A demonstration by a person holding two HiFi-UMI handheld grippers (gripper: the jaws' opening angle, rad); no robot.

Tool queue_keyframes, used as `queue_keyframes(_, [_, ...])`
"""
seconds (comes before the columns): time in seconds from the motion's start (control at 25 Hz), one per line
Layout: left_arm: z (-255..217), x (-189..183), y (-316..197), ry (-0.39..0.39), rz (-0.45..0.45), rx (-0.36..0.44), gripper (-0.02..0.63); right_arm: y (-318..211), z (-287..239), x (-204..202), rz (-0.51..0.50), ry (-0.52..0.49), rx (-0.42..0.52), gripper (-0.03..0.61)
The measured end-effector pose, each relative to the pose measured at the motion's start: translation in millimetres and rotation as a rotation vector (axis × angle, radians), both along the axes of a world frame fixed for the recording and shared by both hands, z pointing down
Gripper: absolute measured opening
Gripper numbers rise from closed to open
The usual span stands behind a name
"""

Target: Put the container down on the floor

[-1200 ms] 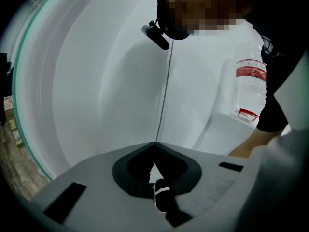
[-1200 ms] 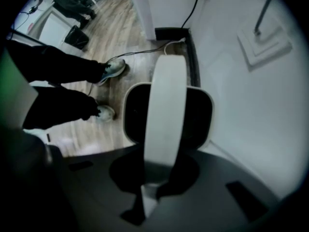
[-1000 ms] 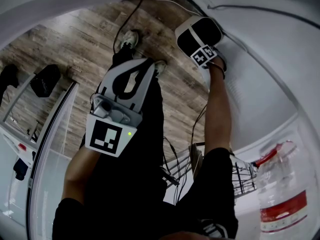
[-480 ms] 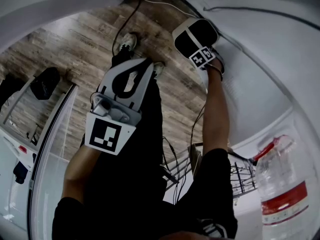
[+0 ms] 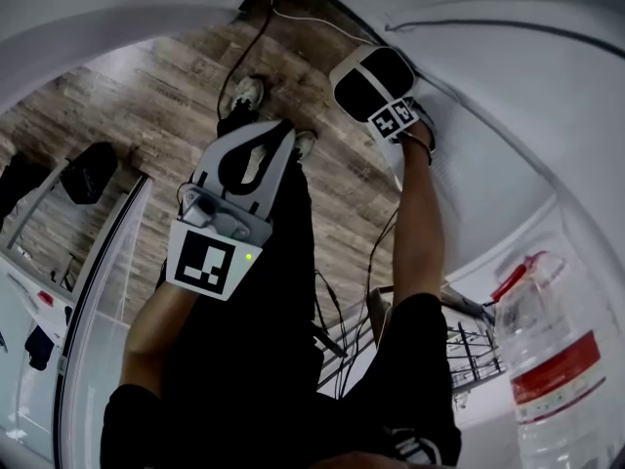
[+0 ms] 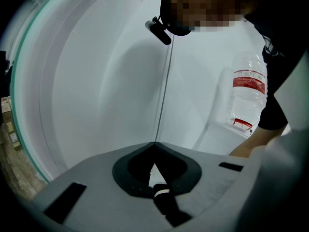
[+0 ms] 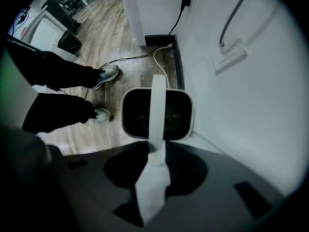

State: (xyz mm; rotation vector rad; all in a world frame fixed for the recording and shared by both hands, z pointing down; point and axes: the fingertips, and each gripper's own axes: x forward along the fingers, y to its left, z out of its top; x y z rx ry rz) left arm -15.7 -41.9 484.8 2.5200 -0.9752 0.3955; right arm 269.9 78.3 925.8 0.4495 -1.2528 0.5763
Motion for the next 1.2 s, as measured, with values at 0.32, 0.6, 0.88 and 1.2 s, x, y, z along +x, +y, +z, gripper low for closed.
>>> queue_keyframes(0.32, [-20.6, -0.6, 1.2, 0.013, 0.003, 0.001, 0.031, -6.7, -36.9, 4.8, 0.040, 0.000, 0.028, 0.130])
queue_keyframes(0.6, [-63.0, 0.8, -3.7, 0.045, 0.005, 0.019, 0.029, -23.6, -98.4, -5.4, 0.086, -0.028, 0.094, 0.130])
queue_keyframes(0.88, [-120.8, 3.2, -5.9, 0.081, 0.037, 0.060, 0.029, -45.6, -192.7, -35.9, 0.124, -0.076, 0.194, 0.129])
queue_keyframes(1.2, [-183.2, 10.8, -10.7, 0.116, 0.137, 0.144, 0.029, -75.7, -322.8, -60.3, 0.263, -0.135, 0.406, 0.119])
